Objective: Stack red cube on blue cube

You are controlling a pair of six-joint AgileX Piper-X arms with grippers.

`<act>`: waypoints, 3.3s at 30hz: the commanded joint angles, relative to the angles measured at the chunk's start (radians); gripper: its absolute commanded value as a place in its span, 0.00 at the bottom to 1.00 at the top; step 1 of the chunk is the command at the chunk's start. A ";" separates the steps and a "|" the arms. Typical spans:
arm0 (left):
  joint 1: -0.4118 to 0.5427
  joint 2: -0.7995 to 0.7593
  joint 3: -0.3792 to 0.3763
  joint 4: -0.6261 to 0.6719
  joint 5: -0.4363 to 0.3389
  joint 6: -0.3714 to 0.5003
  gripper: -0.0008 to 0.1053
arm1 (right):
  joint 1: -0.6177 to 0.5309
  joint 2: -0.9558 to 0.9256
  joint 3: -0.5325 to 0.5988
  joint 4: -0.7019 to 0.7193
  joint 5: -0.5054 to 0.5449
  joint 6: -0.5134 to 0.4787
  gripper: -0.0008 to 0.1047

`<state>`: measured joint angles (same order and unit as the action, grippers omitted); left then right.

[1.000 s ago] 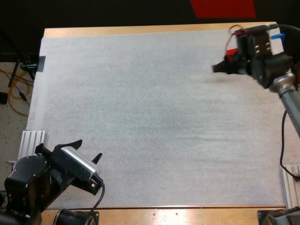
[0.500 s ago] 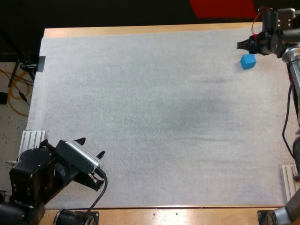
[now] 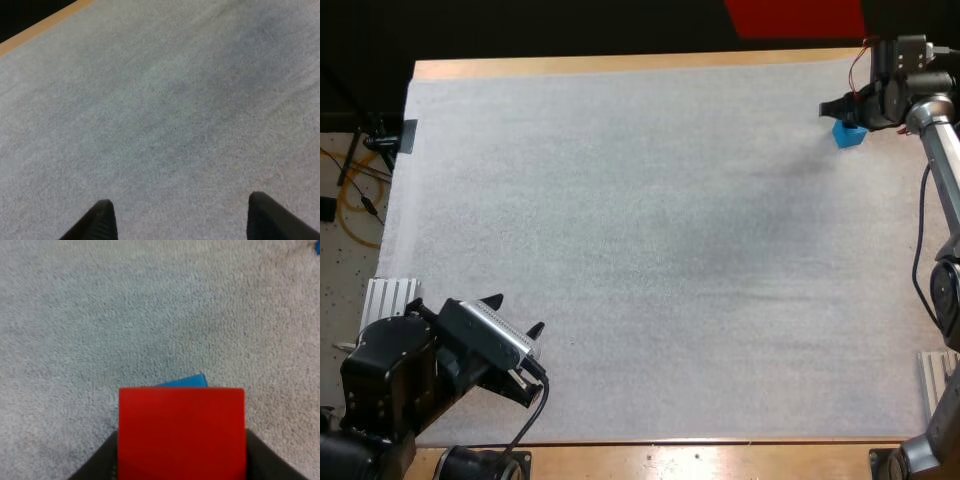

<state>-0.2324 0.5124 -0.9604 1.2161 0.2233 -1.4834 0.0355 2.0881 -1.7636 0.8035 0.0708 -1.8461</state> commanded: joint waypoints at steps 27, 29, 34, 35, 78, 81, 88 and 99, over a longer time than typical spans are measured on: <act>-0.002 -0.001 -0.003 -0.017 0.014 -0.031 0.54 | -0.001 0.047 -0.016 -0.039 -0.009 0.010 0.27; -0.002 -0.001 -0.003 -0.017 0.014 -0.031 0.54 | -0.001 0.047 -0.016 -0.039 -0.009 0.010 0.33; -0.002 -0.001 -0.003 -0.017 0.014 -0.031 0.54 | -0.001 0.047 -0.016 -0.043 -0.009 0.010 0.68; -0.002 -0.001 -0.003 -0.017 0.014 -0.031 0.54 | -0.001 0.047 -0.016 -0.046 -0.009 0.010 0.70; 0.314 0.412 -0.057 -0.719 0.001 -0.071 0.54 | 0.003 -0.543 0.219 -0.115 0.000 -0.119 0.70; 0.339 0.413 -0.080 -0.703 0.006 -0.054 0.54 | -0.004 -0.609 0.292 -0.139 0.000 -0.119 0.70; 0.341 0.378 -0.091 -0.684 0.038 -0.053 0.54 | -0.086 -0.784 0.466 -0.167 0.000 -0.119 0.70; 0.341 0.252 -0.088 -0.578 0.045 -0.053 0.54 | -0.170 -1.071 0.633 -0.165 -0.017 -0.125 0.70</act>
<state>0.1062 0.7756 -1.0420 0.6282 0.2621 -1.5361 -0.1352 1.0433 -1.1372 0.6458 0.0682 -1.9599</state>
